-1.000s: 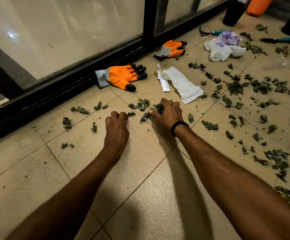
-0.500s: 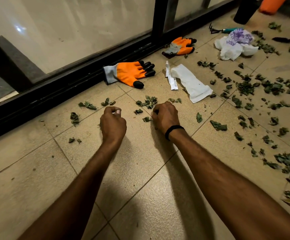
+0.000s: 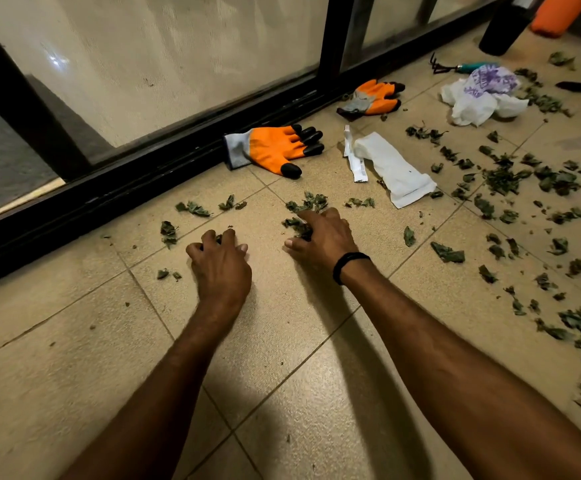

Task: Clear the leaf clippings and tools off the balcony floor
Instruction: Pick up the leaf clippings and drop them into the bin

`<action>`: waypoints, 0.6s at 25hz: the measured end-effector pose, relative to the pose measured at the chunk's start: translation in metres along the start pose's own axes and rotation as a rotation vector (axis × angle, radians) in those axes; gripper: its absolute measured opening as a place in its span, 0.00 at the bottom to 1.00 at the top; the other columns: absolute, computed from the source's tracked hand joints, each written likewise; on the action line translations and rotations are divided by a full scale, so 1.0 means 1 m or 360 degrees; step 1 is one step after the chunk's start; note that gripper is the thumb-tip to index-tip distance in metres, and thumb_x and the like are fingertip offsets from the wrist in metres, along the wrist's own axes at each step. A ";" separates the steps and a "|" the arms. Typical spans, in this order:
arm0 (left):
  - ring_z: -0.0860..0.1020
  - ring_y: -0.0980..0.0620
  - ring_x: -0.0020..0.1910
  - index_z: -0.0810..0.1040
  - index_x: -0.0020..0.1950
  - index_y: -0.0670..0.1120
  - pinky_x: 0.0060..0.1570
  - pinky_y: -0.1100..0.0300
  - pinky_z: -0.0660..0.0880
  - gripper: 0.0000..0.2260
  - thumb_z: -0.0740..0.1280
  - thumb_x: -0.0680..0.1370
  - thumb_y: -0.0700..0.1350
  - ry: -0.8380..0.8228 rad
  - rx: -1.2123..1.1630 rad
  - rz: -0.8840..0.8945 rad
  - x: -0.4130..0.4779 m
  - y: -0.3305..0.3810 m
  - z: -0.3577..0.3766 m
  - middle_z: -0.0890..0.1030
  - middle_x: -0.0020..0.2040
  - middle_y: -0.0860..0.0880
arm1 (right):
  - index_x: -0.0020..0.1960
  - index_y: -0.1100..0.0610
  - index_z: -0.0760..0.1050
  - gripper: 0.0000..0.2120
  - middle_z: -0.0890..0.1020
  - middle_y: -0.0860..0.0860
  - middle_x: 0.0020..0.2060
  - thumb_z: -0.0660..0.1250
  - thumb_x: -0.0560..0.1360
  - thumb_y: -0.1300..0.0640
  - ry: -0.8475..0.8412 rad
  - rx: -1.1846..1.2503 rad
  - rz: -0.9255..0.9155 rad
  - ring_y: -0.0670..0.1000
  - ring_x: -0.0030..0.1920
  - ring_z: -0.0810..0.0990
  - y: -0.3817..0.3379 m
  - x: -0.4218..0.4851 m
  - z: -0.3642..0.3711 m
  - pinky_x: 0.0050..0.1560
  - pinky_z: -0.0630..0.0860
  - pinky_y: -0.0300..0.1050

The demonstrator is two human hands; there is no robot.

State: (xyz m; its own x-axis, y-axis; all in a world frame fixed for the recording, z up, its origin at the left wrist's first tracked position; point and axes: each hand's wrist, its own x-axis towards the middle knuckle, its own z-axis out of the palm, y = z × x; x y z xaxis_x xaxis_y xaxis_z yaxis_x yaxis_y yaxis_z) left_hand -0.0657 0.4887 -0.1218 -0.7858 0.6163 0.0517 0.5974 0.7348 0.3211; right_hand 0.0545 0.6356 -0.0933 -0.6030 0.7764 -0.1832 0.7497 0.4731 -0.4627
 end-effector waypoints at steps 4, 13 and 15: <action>0.68 0.44 0.59 0.77 0.62 0.46 0.48 0.55 0.71 0.12 0.60 0.82 0.38 0.0104 -0.0213 0.0151 -0.019 -0.002 -0.003 0.74 0.62 0.43 | 0.57 0.57 0.80 0.11 0.74 0.58 0.56 0.65 0.79 0.53 0.0104 -0.0273 -0.0213 0.60 0.56 0.75 -0.013 -0.011 0.010 0.55 0.75 0.50; 0.81 0.46 0.47 0.86 0.50 0.42 0.46 0.60 0.75 0.10 0.67 0.76 0.33 0.0110 -0.0679 0.0006 -0.039 -0.027 -0.026 0.84 0.47 0.45 | 0.46 0.58 0.84 0.04 0.85 0.52 0.41 0.72 0.72 0.60 0.0137 0.0488 0.0239 0.50 0.42 0.82 -0.035 -0.043 0.005 0.45 0.80 0.41; 0.83 0.47 0.47 0.87 0.50 0.43 0.52 0.56 0.79 0.07 0.70 0.76 0.36 0.0091 -0.0989 -0.0248 -0.045 -0.035 -0.045 0.86 0.46 0.45 | 0.43 0.58 0.83 0.02 0.85 0.51 0.37 0.75 0.71 0.62 0.0026 0.1054 0.0465 0.47 0.36 0.83 -0.047 -0.053 -0.002 0.41 0.82 0.39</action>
State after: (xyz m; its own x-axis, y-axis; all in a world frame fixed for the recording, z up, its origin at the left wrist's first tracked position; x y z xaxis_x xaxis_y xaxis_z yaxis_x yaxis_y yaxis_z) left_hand -0.0585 0.4223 -0.0930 -0.8736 0.4866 0.0050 0.2846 0.5027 0.8162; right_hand 0.0516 0.5730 -0.0598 -0.3951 0.8413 -0.3690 0.5542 -0.1021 -0.8261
